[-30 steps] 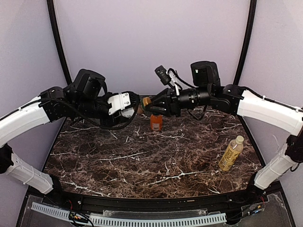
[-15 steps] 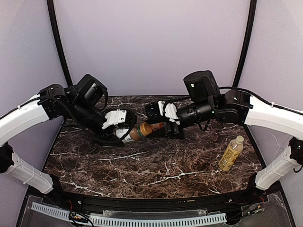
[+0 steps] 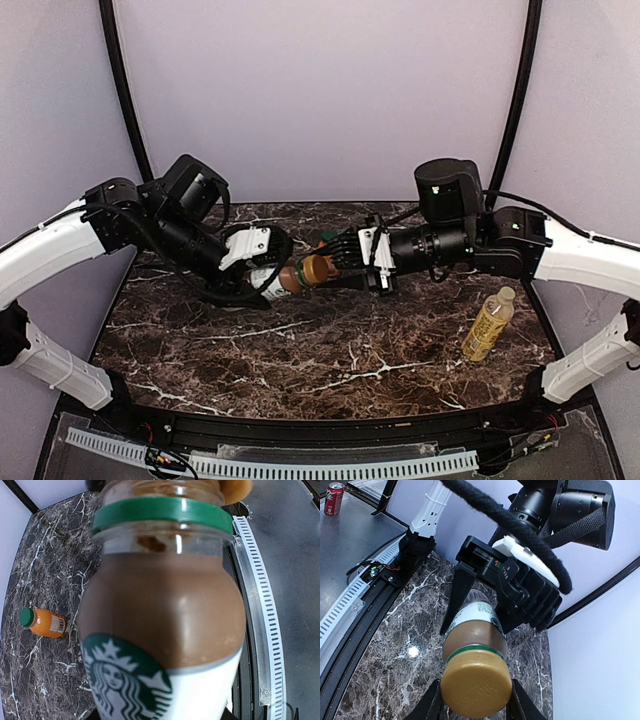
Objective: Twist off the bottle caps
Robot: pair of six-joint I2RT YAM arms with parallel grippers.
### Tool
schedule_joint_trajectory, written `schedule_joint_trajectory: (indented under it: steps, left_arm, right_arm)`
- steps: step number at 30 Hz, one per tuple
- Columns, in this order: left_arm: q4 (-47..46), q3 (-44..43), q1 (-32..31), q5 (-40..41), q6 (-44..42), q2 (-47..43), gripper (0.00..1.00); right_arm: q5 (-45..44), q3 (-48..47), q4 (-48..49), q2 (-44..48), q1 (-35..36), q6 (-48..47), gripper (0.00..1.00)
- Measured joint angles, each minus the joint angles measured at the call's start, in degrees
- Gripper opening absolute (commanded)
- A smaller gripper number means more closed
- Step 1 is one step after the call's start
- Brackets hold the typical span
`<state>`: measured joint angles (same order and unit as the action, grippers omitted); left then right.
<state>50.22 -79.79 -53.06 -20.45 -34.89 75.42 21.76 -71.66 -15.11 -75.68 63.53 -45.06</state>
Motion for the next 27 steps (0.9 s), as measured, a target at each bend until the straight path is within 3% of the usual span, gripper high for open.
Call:
schedule_joint_trajectory:
  steps: [11, 16, 21, 27]
  left_arm:
    - [-2.1, 0.3, -0.2, 1.7, 0.3, -0.1, 0.35]
    - [-5.2, 1.3, -0.1, 6.5, 1.4, -0.4, 0.34]
    - [-10.6, 2.6, 1.7, 13.5, 4.1, -1.1, 0.34]
    - [-16.5, 3.0, 7.0, 20.2, 9.1, -2.8, 0.35]
  right_arm:
    - [0.3, 2.7, 7.6, 6.0, -3.5, 4.0, 0.00]
    - [-11.3, 1.7, 7.7, 5.0, -12.7, 17.4, 0.00]
    - [-22.4, -4.6, -1.6, -2.5, -26.4, 36.0, 0.00]
    - [-20.4, -4.9, -9.8, -10.4, -25.1, 47.3, 0.00]
